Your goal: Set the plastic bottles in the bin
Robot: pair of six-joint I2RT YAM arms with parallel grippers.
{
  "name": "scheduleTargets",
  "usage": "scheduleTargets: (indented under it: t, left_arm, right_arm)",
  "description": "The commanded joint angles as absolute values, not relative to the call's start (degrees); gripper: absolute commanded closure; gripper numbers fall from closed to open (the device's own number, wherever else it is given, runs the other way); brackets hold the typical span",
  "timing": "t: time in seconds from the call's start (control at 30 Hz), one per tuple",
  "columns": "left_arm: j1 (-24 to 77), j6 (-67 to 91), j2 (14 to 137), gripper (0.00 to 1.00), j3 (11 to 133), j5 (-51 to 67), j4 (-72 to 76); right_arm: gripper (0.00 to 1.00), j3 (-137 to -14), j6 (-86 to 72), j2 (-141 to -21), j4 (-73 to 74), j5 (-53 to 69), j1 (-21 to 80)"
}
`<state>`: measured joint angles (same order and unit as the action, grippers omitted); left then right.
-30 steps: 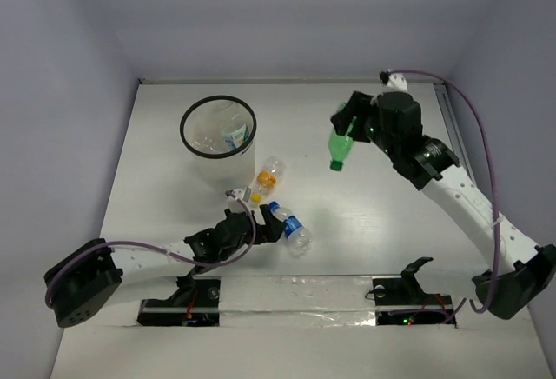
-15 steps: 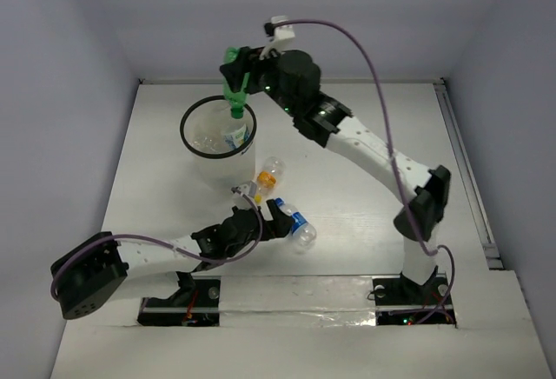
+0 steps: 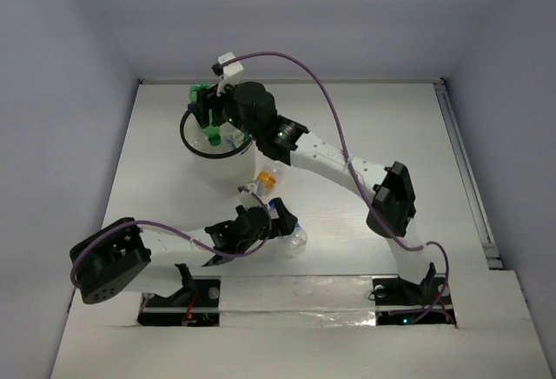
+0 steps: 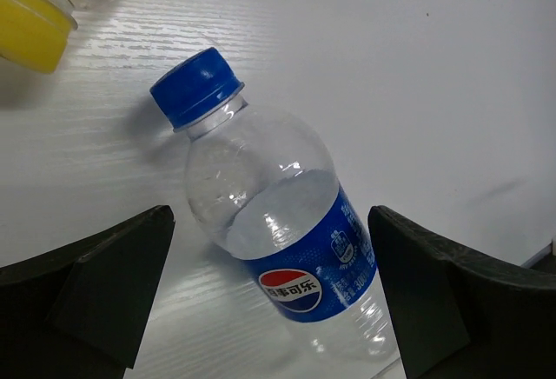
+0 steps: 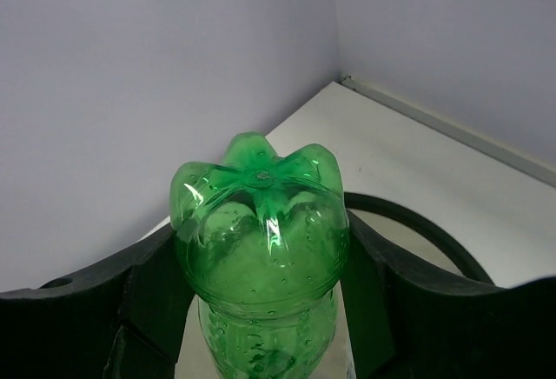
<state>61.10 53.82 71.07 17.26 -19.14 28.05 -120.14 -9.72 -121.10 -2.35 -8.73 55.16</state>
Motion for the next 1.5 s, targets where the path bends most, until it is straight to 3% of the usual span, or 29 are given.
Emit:
scheduleTargets:
  t: [0.0, 0.1, 0.2, 0.5, 0.63, 0.8, 0.97, 1.27, 1.43, 1.47]
  left_arm:
    - [61.44, 54.49, 72.77, 0.01, 19.34, -21.79, 28.3]
    - [61.96, 55.19, 74.35, 0.01, 19.34, -22.5, 28.83]
    - [61.96, 55.72, 74.88, 0.01, 19.42, -23.73, 28.48]
    - [61.96, 54.76, 75.32, 0.01, 21.79, -27.86, 24.96]
    - [61.96, 54.67, 76.02, 0.01, 22.5, -29.61, 24.0]
    - [61.96, 54.23, 77.52, 0.04, 24.34, -32.43, 21.54]
    - [61.96, 53.26, 78.04, 0.07, 25.66, -34.71, 19.78]
    - [61.96, 52.56, 82.43, 0.32, 28.91, -34.19, 18.99]
    - [61.96, 50.81, 80.34, 0.59, 31.64, -34.72, 16.61]
    - [61.96, 49.93, 77.37, 0.6, 31.9, -34.02, 16.35]
  right_arm:
    - [0.35, -115.95, -7.91, -118.13, -8.7, -9.84, 56.24]
    - [0.18, -113.65, -7.91, -116.64, -9.84, -9.84, 56.25]
    - [0.09, -112.59, -7.91, -114.53, -10.02, -9.41, 56.25]
    - [0.07, -105.48, -8.44, -106.36, -10.28, -6.07, 56.25]
    - [0.12, -100.21, -8.61, -100.31, -10.81, -6.41, 56.25]
    - [0.38, -87.66, -10.71, -92.21, -14.5, -6.86, 56.25]
    - [0.4, -75.17, -13.09, -83.95, -17.74, -7.03, 56.25]
    - [0.33, -55.49, -19.07, -68.22, -19.51, -10.37, 56.25]
    - [0.3, -47.74, -21.44, -59.52, -17.06, -16.51, 56.25]
    - [0.3, -46.77, -21.53, -56.2, -15.31, -17.92, 56.25]
